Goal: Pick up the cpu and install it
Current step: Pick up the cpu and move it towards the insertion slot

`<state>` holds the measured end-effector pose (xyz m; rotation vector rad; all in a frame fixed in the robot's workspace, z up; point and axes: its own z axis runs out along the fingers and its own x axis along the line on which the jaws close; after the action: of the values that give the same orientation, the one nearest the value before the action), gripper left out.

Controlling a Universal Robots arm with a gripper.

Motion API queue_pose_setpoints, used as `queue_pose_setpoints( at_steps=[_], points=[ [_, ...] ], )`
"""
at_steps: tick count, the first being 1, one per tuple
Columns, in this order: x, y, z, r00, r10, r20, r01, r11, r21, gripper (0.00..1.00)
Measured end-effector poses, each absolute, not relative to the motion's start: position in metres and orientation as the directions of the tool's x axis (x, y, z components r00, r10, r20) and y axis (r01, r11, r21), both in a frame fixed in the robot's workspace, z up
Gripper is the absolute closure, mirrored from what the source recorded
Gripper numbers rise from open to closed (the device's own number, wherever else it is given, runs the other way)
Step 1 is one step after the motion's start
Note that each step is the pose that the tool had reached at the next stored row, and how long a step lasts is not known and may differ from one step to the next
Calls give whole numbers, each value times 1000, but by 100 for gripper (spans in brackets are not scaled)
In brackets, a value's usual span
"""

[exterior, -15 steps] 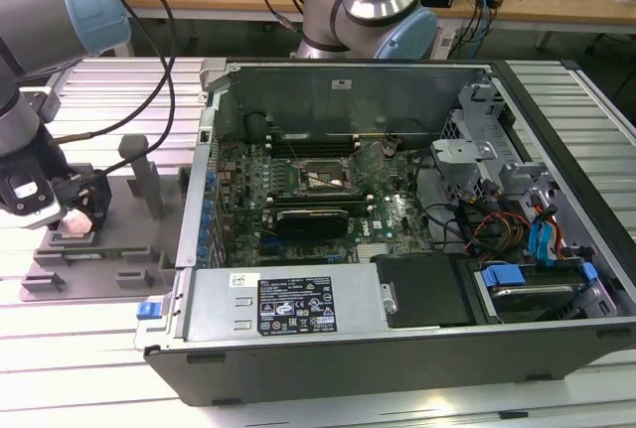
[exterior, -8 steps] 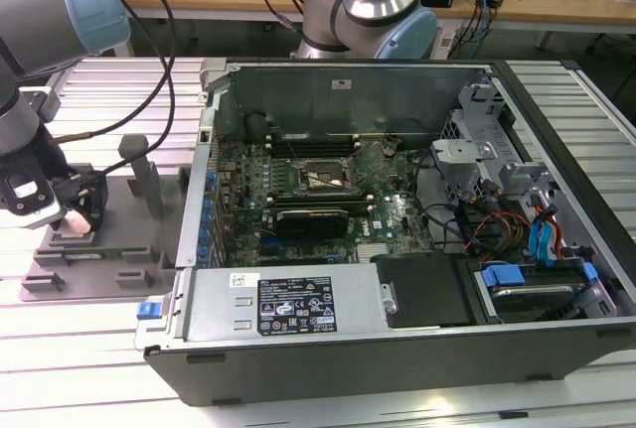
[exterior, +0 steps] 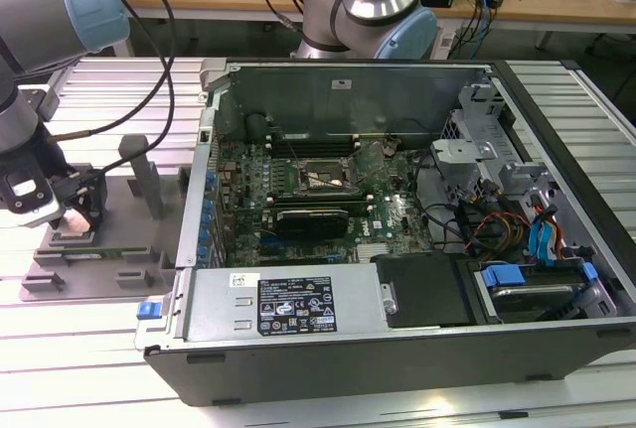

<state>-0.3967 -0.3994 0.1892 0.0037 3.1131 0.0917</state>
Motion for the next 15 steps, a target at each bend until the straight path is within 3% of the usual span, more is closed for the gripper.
queue_pose_setpoints(
  at_steps=[10,11,15],
  points=[
    [-397,-399,190,-1000,3,-27,2,998,59,45],
    [-397,-399,190,-1000,3,-27,2,998,59,38],
    [-397,-399,190,-1000,3,-27,2,998,59,38]
  ],
)
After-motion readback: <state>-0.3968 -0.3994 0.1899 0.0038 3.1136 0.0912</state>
